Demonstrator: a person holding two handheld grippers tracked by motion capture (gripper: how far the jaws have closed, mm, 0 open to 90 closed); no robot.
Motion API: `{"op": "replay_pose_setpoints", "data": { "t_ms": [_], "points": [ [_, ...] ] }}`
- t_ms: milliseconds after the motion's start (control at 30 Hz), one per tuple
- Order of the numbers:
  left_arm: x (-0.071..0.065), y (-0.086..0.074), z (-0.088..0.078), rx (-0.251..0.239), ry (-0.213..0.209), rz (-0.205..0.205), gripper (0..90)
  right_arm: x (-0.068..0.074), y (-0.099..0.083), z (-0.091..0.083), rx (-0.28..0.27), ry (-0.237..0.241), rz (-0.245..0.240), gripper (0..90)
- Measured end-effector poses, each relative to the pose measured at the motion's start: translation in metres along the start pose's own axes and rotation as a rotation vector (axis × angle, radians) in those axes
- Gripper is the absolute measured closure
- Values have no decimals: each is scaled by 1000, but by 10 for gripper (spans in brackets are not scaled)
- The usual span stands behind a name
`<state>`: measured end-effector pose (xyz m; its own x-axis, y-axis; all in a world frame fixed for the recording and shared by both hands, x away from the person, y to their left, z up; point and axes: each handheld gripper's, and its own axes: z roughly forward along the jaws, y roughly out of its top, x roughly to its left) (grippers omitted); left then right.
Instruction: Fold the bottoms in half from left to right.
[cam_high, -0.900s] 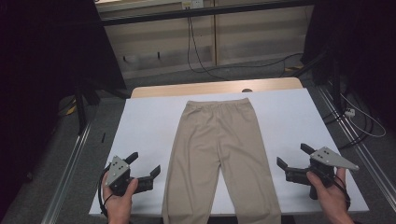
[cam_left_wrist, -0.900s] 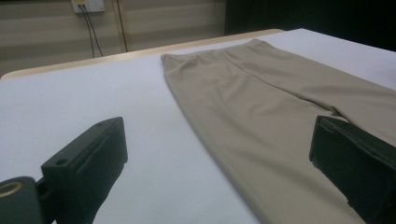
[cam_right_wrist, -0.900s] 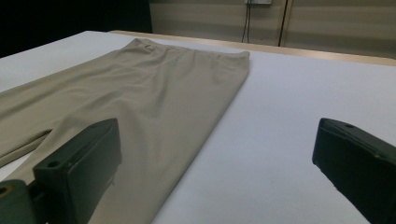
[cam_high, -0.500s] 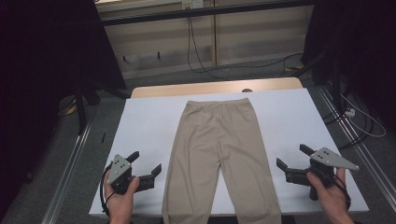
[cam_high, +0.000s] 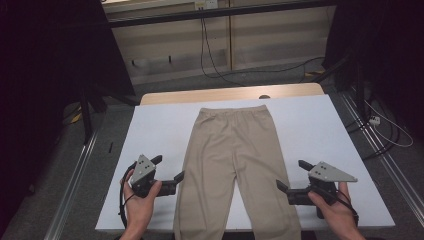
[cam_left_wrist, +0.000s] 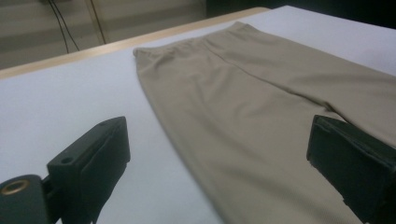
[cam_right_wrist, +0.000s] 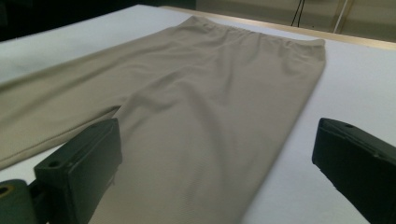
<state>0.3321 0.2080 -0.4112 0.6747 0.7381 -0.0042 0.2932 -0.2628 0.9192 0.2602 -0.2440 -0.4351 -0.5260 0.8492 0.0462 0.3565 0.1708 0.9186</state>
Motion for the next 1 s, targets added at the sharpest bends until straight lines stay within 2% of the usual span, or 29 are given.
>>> {"op": "replay_pose_setpoints", "data": {
  "t_ms": [133, 167, 233, 267, 300, 367, 467, 567, 633, 667, 733, 767, 833, 933, 967, 1000],
  "points": [
    [3, 3, 6, 2, -1, -6, 65, 11, 3, 5, 10, 19, -12, 12],
    [5, 5, 12, -4, -10, -6, 65, 19, 4, 10, 18, 29, -34, 12],
    [7, 7, 17, -13, -11, -17, 69, 27, 5, 16, 24, 48, -29, 17],
    [9, 8, 20, -10, -20, -32, 70, 30, 6, 19, 31, 66, -4, 22],
    [11, 8, 23, -6, -42, -71, 79, 33, 7, 22, 42, 80, 16, 22],
    [15, 10, 26, 7, -53, -101, 120, 41, 9, 28, 54, 69, -16, 27],
    [17, 11, 32, 18, -42, -79, 115, 51, 11, 36, 65, 88, -30, 19],
    [19, 13, 39, 26, -68, -83, 113, 63, 16, 47, 65, 109, -57, 34],
    [18, 16, 44, 23, -73, -71, 93, 71, 19, 54, 57, 154, -56, 35],
    [18, 16, 44, 23, -73, -71, 80, 71, 19, 54, 57, 154, -56, 35],
    [17, 23, 52, 51, -82, -10, 72, 82, 21, 63, 66, 169, -62, 33],
    [17, 23, 52, 51, -82, -10, 72, 85, 22, 67, 76, 177, -51, 33],
    [18, 28, 61, 61, -113, -5, 72, 91, 25, 73, 92, 188, -40, 35],
    [20, 31, 69, 85, -110, 32, 73, 99, 29, 79, 116, 212, -36, 44],
    [21, 32, 73, 92, -115, 25, 75, 101, 31, 82, 127, 225, -30, 45],
    [23, 33, 75, 94, -130, -5, 75, 103, 32, 85, 135, 233, -25, 51]
  ]
}}
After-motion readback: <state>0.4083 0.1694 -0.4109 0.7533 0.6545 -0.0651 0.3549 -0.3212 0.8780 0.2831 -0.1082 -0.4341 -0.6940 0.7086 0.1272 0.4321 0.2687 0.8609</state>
